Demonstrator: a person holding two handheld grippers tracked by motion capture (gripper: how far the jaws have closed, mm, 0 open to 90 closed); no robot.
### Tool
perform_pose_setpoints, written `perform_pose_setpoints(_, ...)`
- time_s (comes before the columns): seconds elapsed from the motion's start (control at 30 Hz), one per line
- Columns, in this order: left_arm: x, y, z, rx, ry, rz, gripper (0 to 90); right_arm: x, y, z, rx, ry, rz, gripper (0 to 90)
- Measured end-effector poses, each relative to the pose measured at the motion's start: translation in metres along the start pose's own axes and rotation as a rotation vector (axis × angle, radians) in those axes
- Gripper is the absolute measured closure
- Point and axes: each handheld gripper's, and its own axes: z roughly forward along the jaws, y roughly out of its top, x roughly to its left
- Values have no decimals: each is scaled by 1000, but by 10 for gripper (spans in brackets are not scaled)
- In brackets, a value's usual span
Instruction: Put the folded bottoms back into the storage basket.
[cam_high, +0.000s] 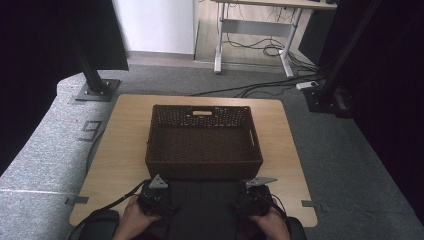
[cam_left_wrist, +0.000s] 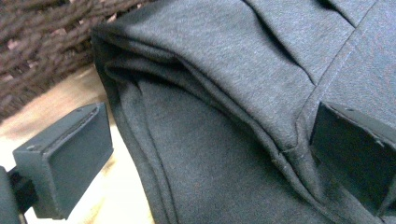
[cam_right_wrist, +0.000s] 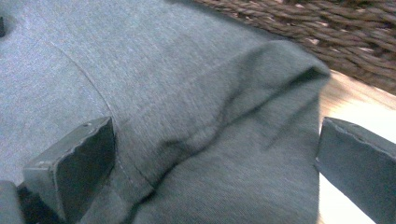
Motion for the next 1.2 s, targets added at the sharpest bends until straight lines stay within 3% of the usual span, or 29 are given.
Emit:
perform_pose_setpoints(0.33, 4, -2, 1, 11, -22, -28, 0, -12, -7, 6, 23, 67, 67, 0)
perform_pose_setpoints(0.5, 2, -4, 0, 15, -22, -35, 0, -13, -6, 6, 29, 92, 70, 0)
perform_pose_setpoints(0.53, 2, -3, -1, 19, -31, -36, 3, -13, -6, 6, 30, 105, 70, 18)
perform_pose_setpoints(0.6, 3, -2, -4, 20, -73, -46, 97, -12, -4, 6, 29, 149, 86, 76)
perform_pose_setpoints(0.7, 2, -2, -4, 17, -93, -52, 158, -13, -3, 8, 22, 218, 106, 144)
perform_pose_setpoints(0.87, -2, 0, -1, 12, -146, -61, 220, -5, 3, 16, 38, 258, 96, 161)
perform_pose_setpoints(1.0, -8, 3, 3, 20, -147, -41, 219, 2, 10, 21, 73, 274, 73, 197)
perform_pose_setpoints(1.2, -12, 8, 7, 26, -169, -28, 281, -3, 10, 30, 50, 397, 137, 363)
